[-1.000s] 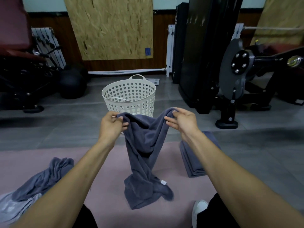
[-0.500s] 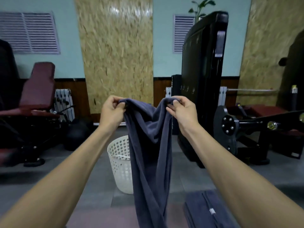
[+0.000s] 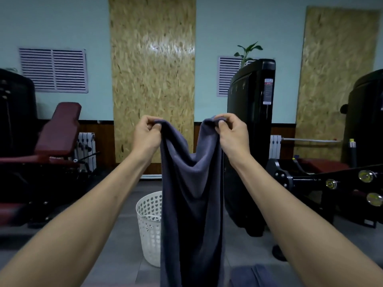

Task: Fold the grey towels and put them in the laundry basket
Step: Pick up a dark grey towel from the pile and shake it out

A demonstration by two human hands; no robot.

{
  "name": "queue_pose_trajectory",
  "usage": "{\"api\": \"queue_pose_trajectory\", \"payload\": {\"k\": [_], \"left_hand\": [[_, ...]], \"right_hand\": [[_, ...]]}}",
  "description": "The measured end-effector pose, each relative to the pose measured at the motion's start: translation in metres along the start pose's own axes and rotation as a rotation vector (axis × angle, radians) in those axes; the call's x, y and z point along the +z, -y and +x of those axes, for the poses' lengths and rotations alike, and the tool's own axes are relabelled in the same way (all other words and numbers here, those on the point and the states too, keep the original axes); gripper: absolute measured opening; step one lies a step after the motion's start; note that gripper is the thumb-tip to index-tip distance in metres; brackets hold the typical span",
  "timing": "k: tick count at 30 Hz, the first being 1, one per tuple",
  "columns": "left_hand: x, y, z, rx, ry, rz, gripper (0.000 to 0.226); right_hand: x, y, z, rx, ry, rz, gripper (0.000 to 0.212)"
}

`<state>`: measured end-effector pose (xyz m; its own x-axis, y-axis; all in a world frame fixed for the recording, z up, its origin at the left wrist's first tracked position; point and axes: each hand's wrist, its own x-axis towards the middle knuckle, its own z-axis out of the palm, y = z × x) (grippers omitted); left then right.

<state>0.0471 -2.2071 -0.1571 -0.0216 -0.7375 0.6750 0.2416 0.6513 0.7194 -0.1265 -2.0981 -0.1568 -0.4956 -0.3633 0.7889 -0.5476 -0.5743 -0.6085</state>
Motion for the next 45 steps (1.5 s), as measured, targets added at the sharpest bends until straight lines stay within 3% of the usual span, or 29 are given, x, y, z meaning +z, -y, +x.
{"api": "queue_pose_trajectory", "payload": {"k": [8,18,25,30,36,40,45], "left_hand": [[-0.007,0.009,-0.021,0.11,-0.083,-0.103,0.021],[0.012,0.143,0.044,-0.285,0.002,0.125,0.027],[0.034,0.114,0.125,-0.195,-0.022,-0.254,0.026],[0.034,0.095,0.143,-0.141,-0.036,-0.277,0.025],[0.017,0.082,0.096,-0.17,-0.069,-0.198,0.024],[-0.002,0.08,0.041,-0.2,-0.018,-0.01,0.014],[-0.026,0.065,-0.028,-0.154,0.036,0.11,0.011]], "right_hand": [[0.002,-0.01,-0.007,0.024,-0.057,0.07,0.033],[0.028,-0.14,0.02,0.415,0.001,-0.051,0.027],[0.059,-0.135,0.107,0.302,-0.11,0.244,0.027],[0.06,-0.113,0.124,0.263,-0.102,0.252,0.025],[0.041,-0.103,0.078,0.263,-0.067,0.238,0.028],[0.015,-0.098,0.019,0.256,-0.038,0.174,0.034],[-0.017,-0.076,-0.047,0.254,-0.056,0.079,0.024]]}}
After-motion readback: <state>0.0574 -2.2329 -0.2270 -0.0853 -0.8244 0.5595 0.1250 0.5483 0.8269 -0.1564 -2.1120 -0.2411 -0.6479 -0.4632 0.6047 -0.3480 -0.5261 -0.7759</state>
